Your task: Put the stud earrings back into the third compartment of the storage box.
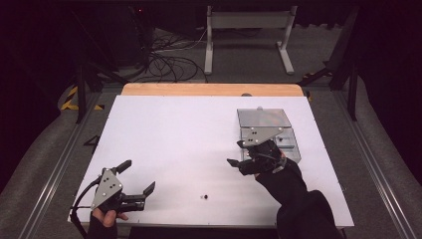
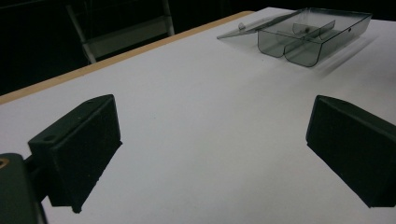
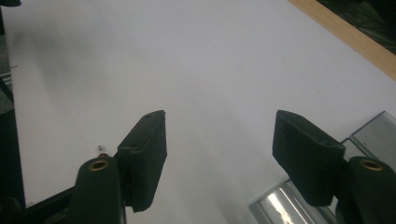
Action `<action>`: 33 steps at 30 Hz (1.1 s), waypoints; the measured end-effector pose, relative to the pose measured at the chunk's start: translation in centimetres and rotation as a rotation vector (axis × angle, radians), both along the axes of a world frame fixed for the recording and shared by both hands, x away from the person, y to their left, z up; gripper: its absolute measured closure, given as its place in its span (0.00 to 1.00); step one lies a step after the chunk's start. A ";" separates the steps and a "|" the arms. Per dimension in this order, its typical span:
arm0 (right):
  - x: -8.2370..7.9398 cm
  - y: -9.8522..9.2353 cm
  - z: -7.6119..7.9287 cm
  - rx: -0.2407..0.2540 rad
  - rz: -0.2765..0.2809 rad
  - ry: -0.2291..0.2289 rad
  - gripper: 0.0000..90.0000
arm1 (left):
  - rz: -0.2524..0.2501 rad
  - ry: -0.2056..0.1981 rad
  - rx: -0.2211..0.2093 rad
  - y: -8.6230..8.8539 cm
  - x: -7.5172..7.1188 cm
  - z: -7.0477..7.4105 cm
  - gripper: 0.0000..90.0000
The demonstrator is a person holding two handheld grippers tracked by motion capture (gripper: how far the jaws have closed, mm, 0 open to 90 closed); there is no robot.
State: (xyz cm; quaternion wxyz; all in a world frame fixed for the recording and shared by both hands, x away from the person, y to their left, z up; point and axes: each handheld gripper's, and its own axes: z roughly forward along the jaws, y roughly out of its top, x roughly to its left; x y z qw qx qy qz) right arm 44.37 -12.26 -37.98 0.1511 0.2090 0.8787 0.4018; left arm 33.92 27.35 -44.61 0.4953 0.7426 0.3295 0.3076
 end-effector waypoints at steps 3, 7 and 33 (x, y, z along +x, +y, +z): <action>-0.4 0.9 -0.3 0.000 0.026 0.007 0.40 | 0.000 0.000 0.000 0.0 0.0 0.0 0.04; -0.6 1.5 -0.6 0.003 0.047 0.016 0.39 | 0.000 0.000 0.000 0.0 0.0 0.0 0.04; -1.8 5.6 -4.3 -0.058 0.211 0.096 0.40 | -0.001 0.001 0.000 0.0 0.0 0.0 0.04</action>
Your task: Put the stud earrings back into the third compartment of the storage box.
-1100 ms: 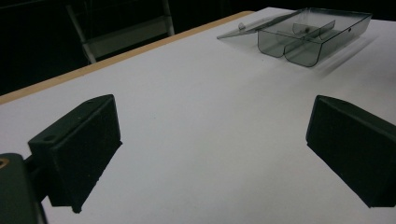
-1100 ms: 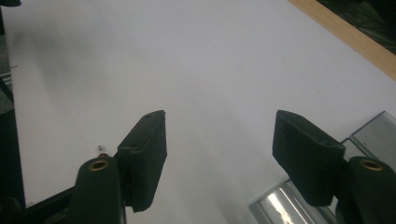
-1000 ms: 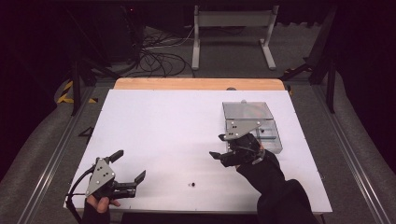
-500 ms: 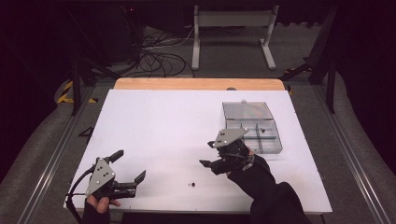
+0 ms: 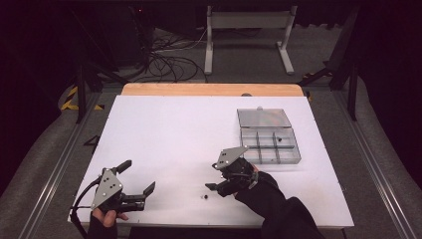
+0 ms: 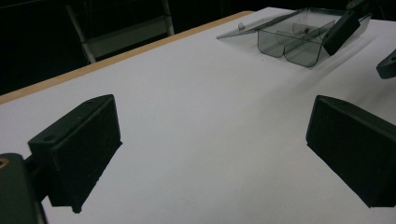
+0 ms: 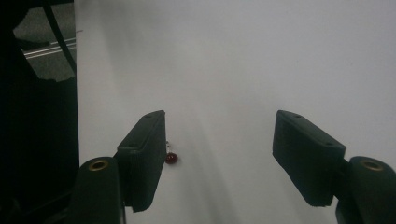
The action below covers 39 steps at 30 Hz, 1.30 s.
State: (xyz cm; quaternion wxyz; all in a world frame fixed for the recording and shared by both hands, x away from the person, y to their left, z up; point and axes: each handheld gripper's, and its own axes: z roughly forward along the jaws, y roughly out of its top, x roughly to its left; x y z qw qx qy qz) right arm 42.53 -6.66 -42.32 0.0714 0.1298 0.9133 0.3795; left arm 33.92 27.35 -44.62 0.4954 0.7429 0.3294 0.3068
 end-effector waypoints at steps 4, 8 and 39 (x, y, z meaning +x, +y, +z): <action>-0.1 0.5 -0.9 -0.026 0.013 0.022 0.41 | 0.000 0.000 0.000 0.0 0.0 0.0 0.04; -0.1 1.0 -1.7 -0.060 0.033 0.036 0.42 | -0.001 0.001 0.000 0.0 0.0 0.0 0.04; -1.3 4.4 -4.9 -0.209 0.166 0.049 0.88 | -0.001 -0.005 0.004 0.1 0.0 0.1 0.04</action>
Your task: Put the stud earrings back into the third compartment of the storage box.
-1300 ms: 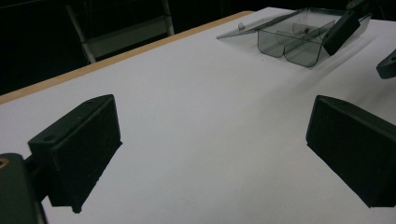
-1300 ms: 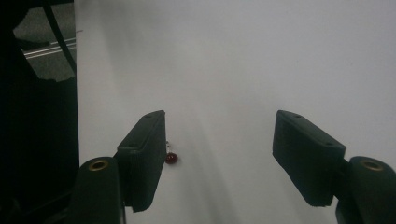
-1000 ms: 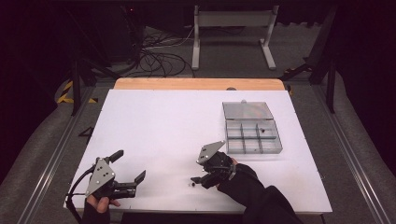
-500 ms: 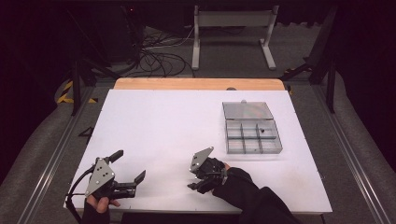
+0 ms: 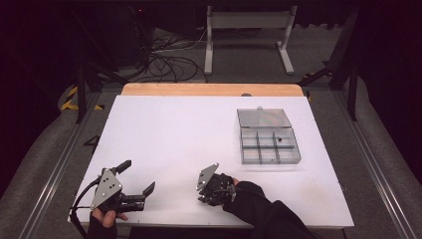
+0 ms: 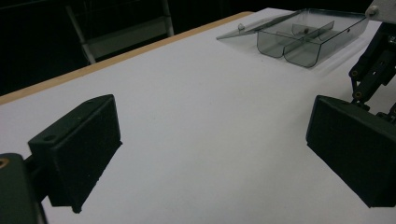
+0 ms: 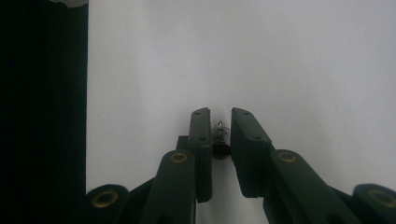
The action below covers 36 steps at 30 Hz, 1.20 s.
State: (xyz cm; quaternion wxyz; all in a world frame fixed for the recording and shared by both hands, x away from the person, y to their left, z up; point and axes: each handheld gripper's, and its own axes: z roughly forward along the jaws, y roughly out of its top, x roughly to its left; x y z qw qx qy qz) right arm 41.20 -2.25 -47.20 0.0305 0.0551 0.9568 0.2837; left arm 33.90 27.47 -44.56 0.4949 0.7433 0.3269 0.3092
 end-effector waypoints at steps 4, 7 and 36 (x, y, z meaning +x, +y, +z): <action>-0.1 0.0 0.3 -0.003 -0.002 -0.014 0.88 | -0.001 -0.002 0.000 0.0 0.0 0.0 0.04; -0.1 -0.2 0.8 0.016 -0.011 -0.016 0.88 | -0.001 0.002 -0.001 0.0 0.0 0.0 0.04; 1.7 -5.0 6.9 0.118 -0.147 -0.122 0.88 | 0.002 0.009 -0.005 -0.1 0.0 -0.1 0.04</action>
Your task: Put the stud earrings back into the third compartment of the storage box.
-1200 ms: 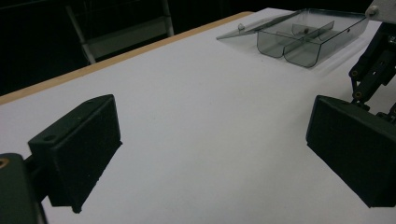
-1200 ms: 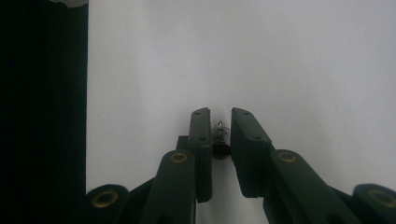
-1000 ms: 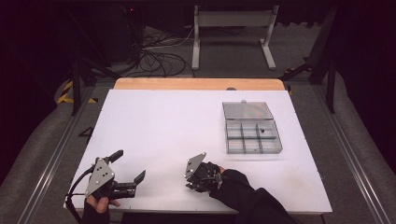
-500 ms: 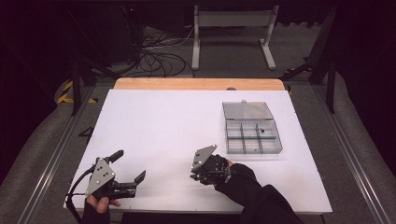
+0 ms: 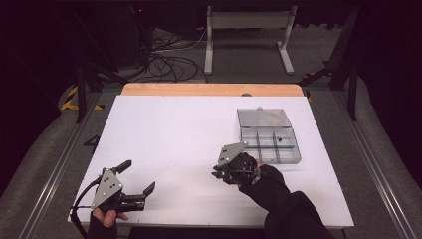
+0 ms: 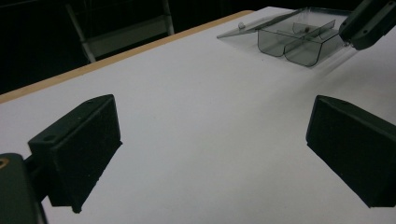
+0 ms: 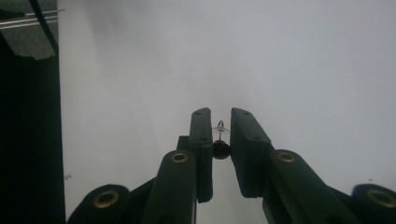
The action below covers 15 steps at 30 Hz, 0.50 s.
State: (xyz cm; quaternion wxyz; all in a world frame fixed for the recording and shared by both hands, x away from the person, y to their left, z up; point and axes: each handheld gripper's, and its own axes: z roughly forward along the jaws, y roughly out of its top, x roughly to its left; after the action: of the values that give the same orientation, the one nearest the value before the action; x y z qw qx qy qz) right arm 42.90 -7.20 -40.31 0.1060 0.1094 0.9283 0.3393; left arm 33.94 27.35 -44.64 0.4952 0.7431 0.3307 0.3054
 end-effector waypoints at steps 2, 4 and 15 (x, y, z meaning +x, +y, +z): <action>0.1 -0.4 0.3 0.008 -0.015 -0.006 0.88 | 0.000 0.000 0.000 0.0 0.0 0.0 0.04; 0.3 -0.8 0.6 0.016 -0.029 -0.015 0.88 | 0.000 0.000 0.000 0.0 0.0 0.0 0.04; 1.4 -3.2 1.9 0.045 -0.121 -0.036 0.89 | 0.001 -0.003 0.001 0.0 0.0 0.0 0.04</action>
State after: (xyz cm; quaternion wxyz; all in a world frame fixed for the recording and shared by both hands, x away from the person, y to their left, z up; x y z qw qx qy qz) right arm 44.30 -10.44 -38.42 0.1405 0.1616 0.9101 0.3548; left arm 33.93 27.38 -44.61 0.4952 0.7427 0.3302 0.3069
